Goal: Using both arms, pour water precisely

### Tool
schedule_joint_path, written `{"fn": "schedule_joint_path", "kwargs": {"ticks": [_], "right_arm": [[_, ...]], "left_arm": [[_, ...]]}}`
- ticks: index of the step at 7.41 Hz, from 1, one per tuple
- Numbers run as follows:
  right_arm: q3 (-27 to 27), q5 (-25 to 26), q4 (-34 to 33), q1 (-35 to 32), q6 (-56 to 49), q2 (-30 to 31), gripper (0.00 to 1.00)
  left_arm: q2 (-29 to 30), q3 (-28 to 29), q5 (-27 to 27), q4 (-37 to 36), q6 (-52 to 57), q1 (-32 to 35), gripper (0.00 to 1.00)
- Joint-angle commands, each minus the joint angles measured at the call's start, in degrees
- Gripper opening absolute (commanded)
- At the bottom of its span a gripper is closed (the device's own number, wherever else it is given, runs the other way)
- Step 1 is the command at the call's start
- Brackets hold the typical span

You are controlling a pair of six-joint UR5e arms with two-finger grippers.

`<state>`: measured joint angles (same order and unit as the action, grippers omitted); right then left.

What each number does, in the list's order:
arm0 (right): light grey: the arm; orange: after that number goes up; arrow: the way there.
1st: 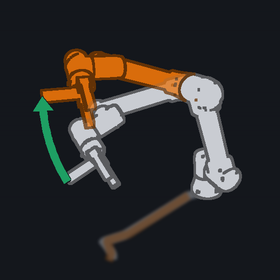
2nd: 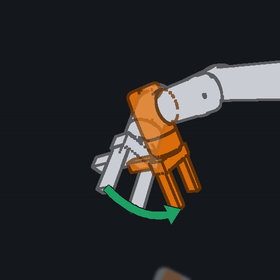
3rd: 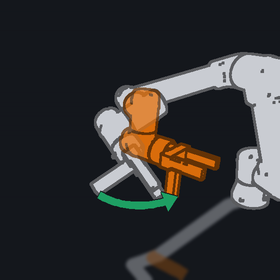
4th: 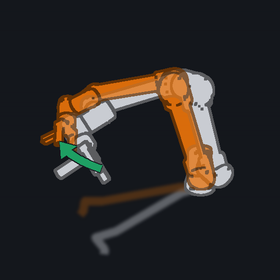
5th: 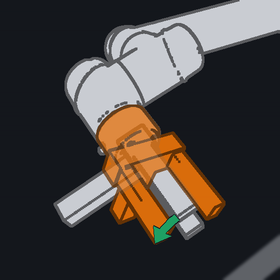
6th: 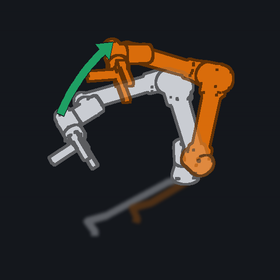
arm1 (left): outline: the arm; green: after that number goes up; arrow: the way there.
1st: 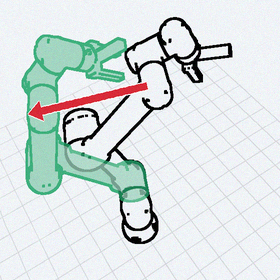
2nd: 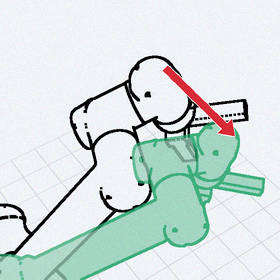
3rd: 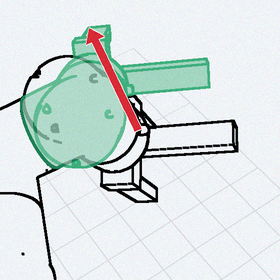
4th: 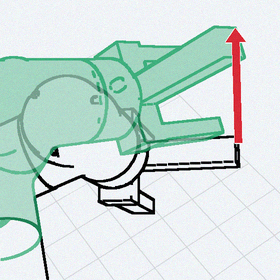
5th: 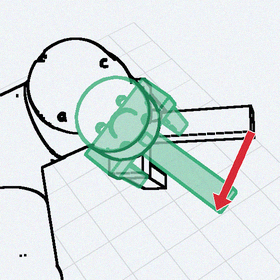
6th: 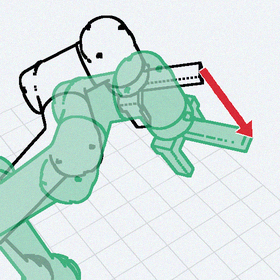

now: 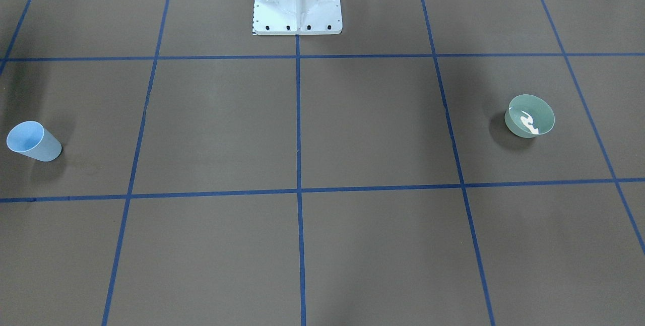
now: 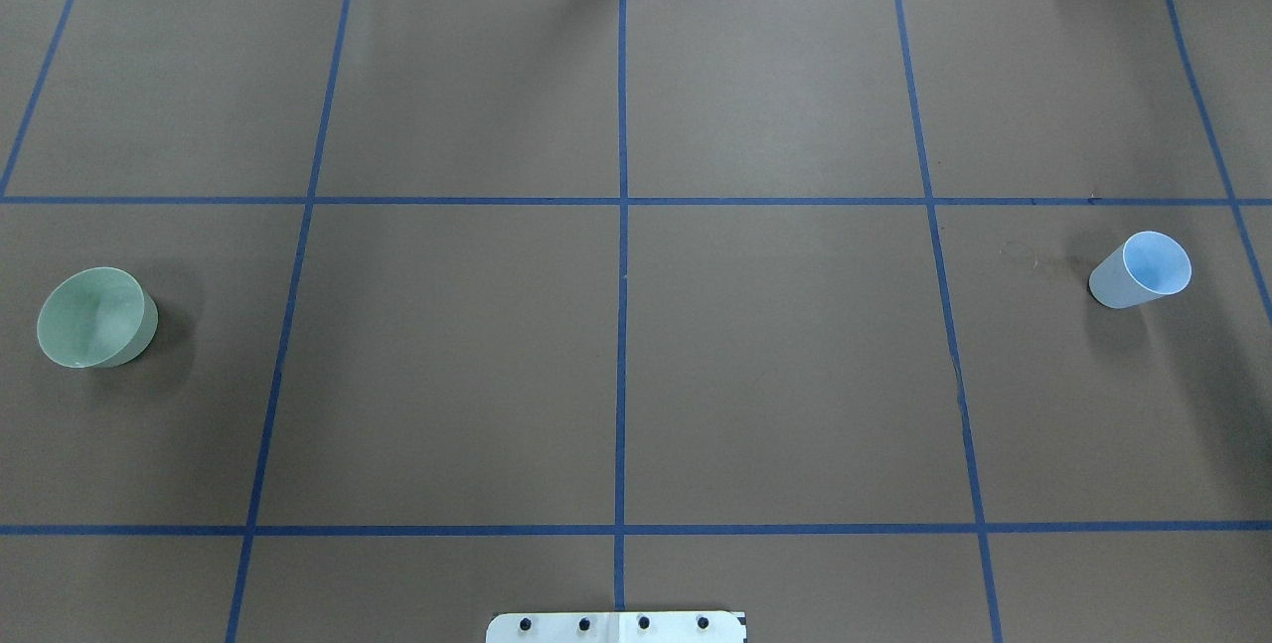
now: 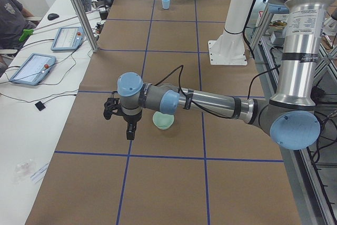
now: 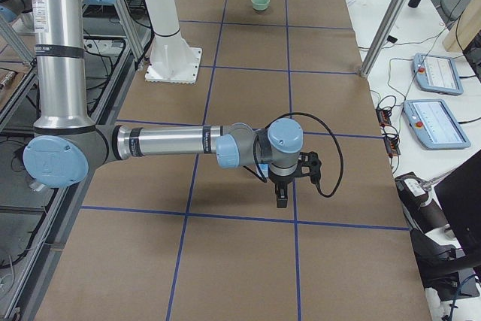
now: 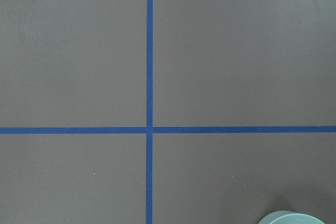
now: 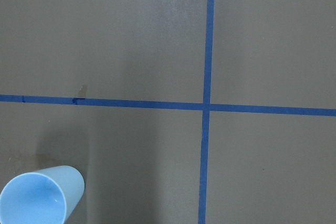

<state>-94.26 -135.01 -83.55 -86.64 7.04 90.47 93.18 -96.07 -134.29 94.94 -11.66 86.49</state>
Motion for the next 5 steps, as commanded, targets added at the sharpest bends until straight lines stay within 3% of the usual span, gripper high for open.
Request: {"fn": "schedule_joint_path", "kwargs": {"ticks": [1, 5], "right_arm": [[0.56, -0.69, 1.20, 0.07, -0.27, -0.38, 1.00], [0.22, -0.87, 0.59, 0.95, -0.36, -0.82, 1.00]], "left_arm": [[0.07, -0.08, -0.01, 0.15, 0.14, 0.00, 1.00], [0.16, -0.26, -0.10, 0.24, 0.06, 0.00, 1.00]]}}
